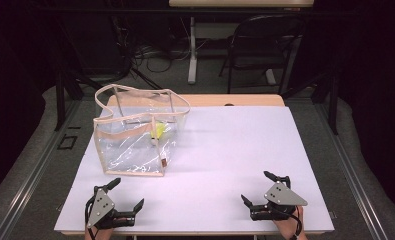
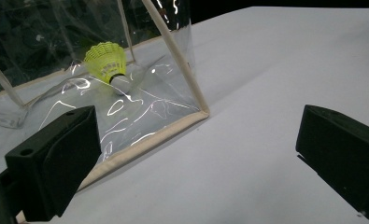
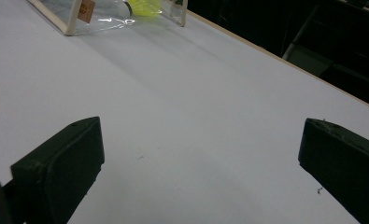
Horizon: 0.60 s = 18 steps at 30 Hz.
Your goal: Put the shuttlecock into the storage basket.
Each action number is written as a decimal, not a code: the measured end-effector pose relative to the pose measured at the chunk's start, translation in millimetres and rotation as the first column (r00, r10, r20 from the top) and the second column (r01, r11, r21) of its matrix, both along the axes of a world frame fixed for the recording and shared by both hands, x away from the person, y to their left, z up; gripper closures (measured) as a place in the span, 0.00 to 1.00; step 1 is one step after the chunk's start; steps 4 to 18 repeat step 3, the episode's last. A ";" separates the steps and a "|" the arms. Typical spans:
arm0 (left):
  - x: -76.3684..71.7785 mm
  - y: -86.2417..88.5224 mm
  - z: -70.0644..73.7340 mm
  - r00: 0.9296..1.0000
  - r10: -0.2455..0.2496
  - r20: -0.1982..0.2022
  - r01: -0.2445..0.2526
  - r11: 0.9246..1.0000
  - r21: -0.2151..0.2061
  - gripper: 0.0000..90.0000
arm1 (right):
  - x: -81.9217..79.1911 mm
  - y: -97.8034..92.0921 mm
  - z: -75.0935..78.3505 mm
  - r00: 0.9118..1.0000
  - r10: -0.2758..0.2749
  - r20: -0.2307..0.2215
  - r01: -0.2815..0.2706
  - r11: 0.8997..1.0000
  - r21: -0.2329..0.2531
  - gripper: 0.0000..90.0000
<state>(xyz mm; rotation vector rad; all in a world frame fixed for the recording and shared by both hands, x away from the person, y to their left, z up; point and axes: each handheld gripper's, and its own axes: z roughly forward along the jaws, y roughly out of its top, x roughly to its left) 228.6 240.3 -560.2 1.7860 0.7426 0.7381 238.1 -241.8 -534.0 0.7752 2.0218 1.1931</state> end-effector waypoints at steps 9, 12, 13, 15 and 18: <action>0.4 0.2 0.5 1.000 0.001 0.002 -0.001 1.000 0.002 0.00 | 0.5 -1.9 0.3 1.000 -0.002 0.005 0.002 1.000 0.012 0.00; 0.4 0.2 0.5 1.000 0.001 0.002 -0.001 1.000 0.002 0.00 | 0.5 -1.9 0.3 1.000 -0.002 0.005 0.002 1.000 0.012 0.00; 0.4 0.2 0.5 1.000 0.001 0.002 -0.001 1.000 0.002 0.00 | 0.5 -1.9 0.3 1.000 -0.002 0.005 0.002 1.000 0.012 0.00; 0.4 0.2 0.5 1.000 0.001 0.002 -0.001 1.000 0.002 0.00 | 0.5 -1.9 0.3 1.000 -0.002 0.005 0.002 1.000 0.012 0.00; 0.4 0.2 0.5 1.000 0.001 0.002 -0.001 1.000 0.002 0.00 | 0.5 -1.9 0.3 1.000 -0.002 0.005 0.002 1.000 0.012 0.00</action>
